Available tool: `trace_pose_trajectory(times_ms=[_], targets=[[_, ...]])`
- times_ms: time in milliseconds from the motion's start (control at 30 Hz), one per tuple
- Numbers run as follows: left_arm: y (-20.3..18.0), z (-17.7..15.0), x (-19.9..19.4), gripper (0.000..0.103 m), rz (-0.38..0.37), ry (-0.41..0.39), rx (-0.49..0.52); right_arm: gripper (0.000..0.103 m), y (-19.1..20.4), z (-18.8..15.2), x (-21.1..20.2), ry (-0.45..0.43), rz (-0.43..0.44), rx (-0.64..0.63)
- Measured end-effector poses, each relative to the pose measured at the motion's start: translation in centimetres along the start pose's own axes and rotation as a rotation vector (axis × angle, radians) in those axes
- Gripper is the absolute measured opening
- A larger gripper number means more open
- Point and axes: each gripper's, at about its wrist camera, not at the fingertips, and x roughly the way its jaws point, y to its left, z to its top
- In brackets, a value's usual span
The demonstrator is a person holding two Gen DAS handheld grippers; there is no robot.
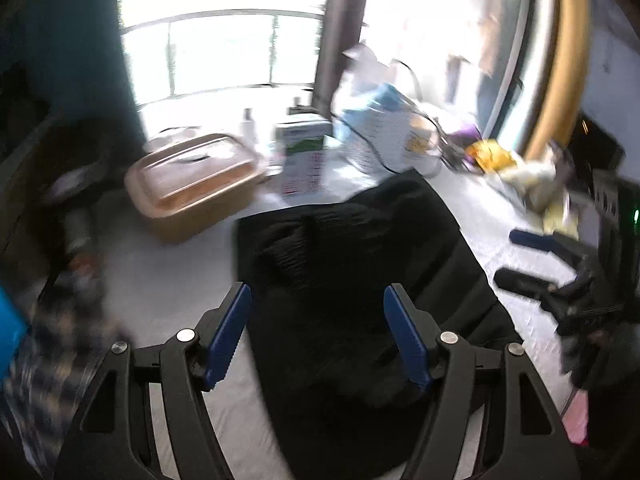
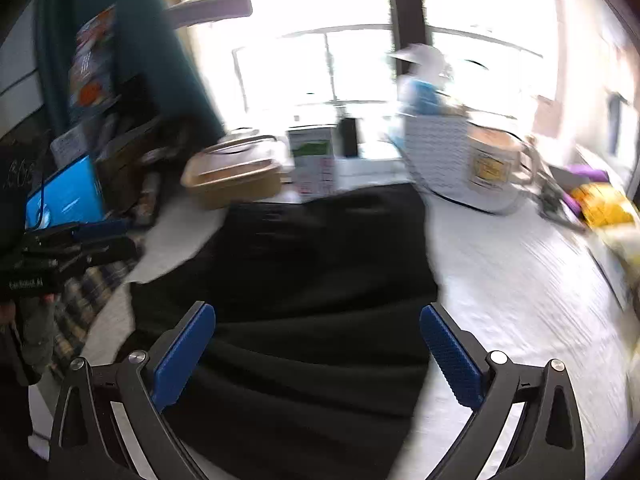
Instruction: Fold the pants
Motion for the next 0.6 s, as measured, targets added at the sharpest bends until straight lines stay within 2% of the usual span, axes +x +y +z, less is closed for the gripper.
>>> trace_pose_trajectory(times_ms=[100,167,200,300,400,467,533,600], targets=[[-1.1,1.3,2.8,0.062,-0.030,0.052,0.046,0.103,-3.0,-0.5,-0.5,-0.006,-0.028,0.052],[-1.1,1.9,4.8,0.042,-0.060,0.107,0.044,0.103,-4.6,-0.7,-0.7,-0.012,-0.044,0.079],[-0.9,2.1,5.9,0.037,-0.070,0.138,0.036,0.103,-5.2,-0.8,-0.7,-0.013,-0.048,0.091],[-0.4,1.7,8.2,0.034,-0.039,0.210,0.023,0.103,-6.7,-1.2,-0.7,-0.015,-0.059,0.124],[-0.6,1.6,9.2,0.034,-0.043,0.230,0.031,0.103,-7.9,-1.4,-0.4,-0.015,-0.061,0.145],[-0.9,1.5,9.4,0.020,-0.039,0.229,0.043,0.103,-8.3,-1.4,0.2,-0.005,-0.058,0.153],[-0.7,1.5,9.5,0.019,-0.057,0.227,0.027,0.103,-8.4,-1.5,0.6,0.001,-0.051,0.156],[-0.3,1.7,9.4,0.006,-0.077,0.218,0.006,0.103,-8.4,-1.4,1.0,0.006,-0.044,0.155]])
